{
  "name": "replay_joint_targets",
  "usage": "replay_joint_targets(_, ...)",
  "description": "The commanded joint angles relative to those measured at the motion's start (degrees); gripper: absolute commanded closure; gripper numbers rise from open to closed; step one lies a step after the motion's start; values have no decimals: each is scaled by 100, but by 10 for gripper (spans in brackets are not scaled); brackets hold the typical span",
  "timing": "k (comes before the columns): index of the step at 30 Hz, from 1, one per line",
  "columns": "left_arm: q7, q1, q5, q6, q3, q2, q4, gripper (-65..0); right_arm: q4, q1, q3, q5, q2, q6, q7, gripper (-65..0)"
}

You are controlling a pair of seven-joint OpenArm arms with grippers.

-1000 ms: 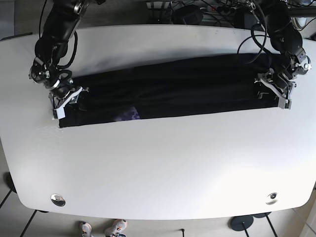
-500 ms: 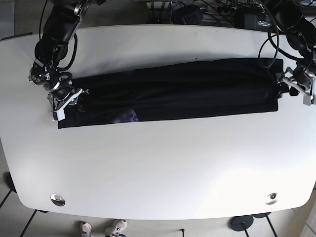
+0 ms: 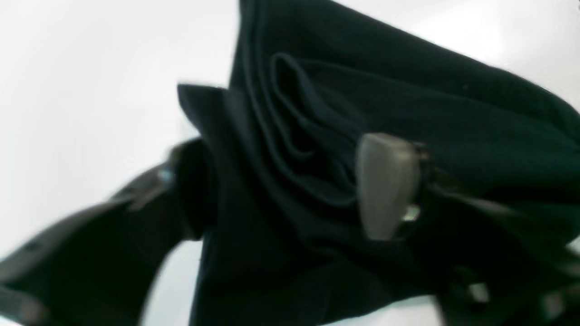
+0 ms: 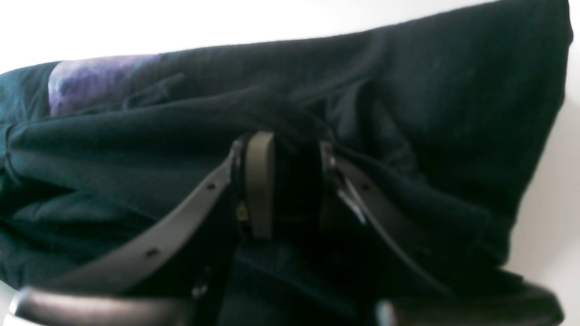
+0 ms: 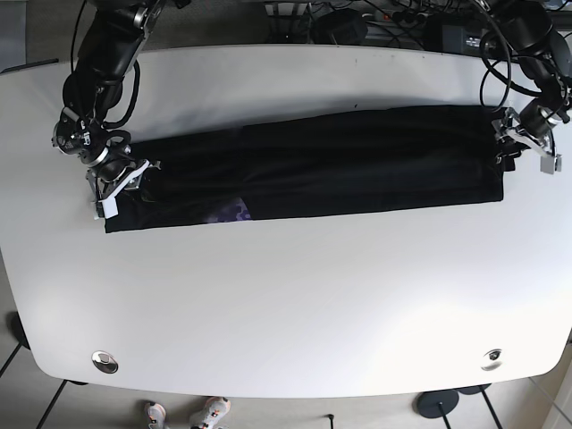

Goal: Fold the T-shirt properly

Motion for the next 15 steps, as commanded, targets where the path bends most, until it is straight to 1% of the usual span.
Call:
replay_joint_targets(1,259,8,175,32,200,-38,23,-165,22,2,15,-207,68,-95,-195,-132)
replay_joint_targets(2,259,8,175,32,261,-38,32,-85,22,2,24,-207,68,-95,-195,-132)
replay_joint_targets(3,259,8,175,32,305,-38,40,-42,22,2,24,-207,68,-95,-195,-132)
replay_joint_targets(5,259,17,175,32,305,-38,366,-42,22,2,24,-198,68,-95,-195,-130)
replay_joint_targets(7,268,105,175,32,297,-21,1122,-42,22,2,33,-198,68,-95,-195,-130)
replay_joint_targets(9,268,377,183,32,332,129,1843,-42,22,2,33,-189,68,-95,-195,-130)
replay_joint_targets(11,303,430,403,32,596,278,2660,-42,22,2,33,-189,68,-95,-195,-130)
replay_joint_targets(14,303,465,931,32,1325,331,3662,-42,22,2,33,-189,68,-95,-195,-130)
replay_joint_targets(15,303,527,1098,32,1571,419,3926,-42,22,2,33,-189,68,-95,-195,-130)
